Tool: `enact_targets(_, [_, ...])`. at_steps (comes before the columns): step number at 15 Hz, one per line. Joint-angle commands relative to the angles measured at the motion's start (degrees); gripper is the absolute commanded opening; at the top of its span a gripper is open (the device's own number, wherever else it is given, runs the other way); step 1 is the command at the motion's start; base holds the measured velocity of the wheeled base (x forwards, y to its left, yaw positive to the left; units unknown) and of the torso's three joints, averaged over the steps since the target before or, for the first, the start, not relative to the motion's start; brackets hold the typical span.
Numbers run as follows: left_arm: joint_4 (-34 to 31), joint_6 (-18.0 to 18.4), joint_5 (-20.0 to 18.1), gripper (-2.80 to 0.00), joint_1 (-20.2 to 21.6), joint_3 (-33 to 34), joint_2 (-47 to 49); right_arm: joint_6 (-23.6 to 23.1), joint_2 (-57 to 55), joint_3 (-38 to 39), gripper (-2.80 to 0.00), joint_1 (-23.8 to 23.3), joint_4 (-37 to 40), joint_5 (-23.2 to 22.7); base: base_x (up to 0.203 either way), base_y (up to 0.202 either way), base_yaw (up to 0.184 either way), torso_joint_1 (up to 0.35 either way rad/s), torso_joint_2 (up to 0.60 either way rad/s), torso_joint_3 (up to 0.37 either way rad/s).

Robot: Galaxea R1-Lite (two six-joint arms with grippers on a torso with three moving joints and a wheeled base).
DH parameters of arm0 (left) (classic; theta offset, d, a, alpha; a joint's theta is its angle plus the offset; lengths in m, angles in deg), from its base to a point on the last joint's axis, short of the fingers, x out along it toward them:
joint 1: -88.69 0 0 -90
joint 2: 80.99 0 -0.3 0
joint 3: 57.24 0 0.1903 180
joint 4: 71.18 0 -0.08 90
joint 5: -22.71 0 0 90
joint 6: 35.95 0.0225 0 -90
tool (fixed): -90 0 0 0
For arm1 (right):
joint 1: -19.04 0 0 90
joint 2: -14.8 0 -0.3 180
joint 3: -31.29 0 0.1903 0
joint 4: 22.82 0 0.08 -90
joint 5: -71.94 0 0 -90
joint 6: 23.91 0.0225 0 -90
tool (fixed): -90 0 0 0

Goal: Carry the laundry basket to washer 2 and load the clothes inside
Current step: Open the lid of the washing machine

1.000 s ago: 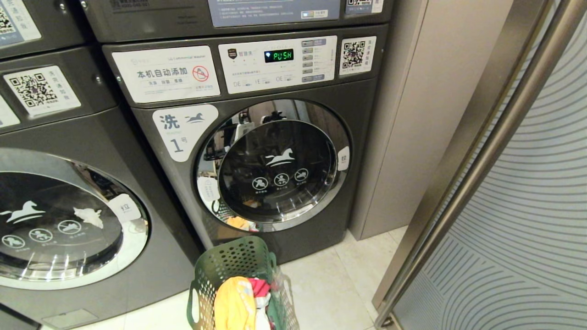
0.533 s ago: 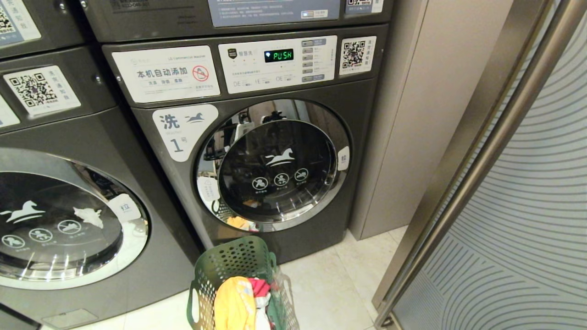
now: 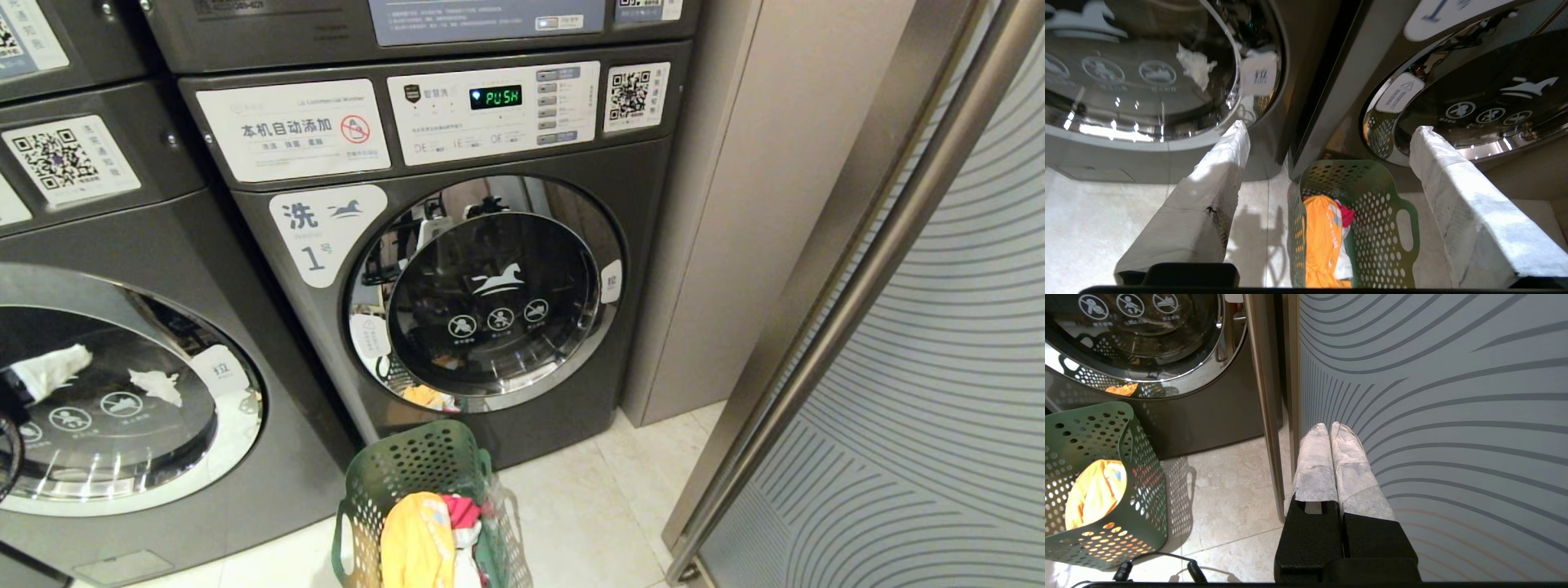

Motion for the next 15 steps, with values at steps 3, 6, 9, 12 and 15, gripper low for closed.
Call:
enact_targets(3, [17.8, 1.2, -25.2, 0.0, 10.9, 13.8, 9.4, 0.0, -0.1, 0.1, -2.8, 0.0, 0.0, 0.0, 0.0, 0.0, 0.0, 0.0, 0.0, 0.0])
enact_targets(6, [30.2, 3.9, -27.8, 0.0, 8.4, 16.1, 17.7, 0.0, -0.1, 0.1, -2.8, 0.0, 0.0, 0.0, 0.0, 0.0, 0.0, 0.0, 0.0, 0.0])
enact_targets(9, [39.8, 6.6, -28.3, 0.0, 5.6, 13.4, 29.0, 0.0, -0.1, 0.1, -2.8, 0.0, 0.0, 0.0, 0.0, 0.0, 0.0, 0.0, 0.0, 0.0])
enact_targets(12, [46.2, 9.9, -31.8, 0.0, 5.8, 8.7, 42.7, 0.0, -0.1, 0.1, -2.8, 0.0, 0.0, 0.0, 0.0, 0.0, 0.0, 0.0, 0.0, 0.0])
enact_targets(15, [48.9, 14.9, -41.4, 0.0, 9.6, -1.5, 54.9, 0.0, -0.1, 0.1, -2.8, 0.0, 0.0, 0.0, 0.0, 0.0, 0.0, 0.0, 0.0, 0.0])
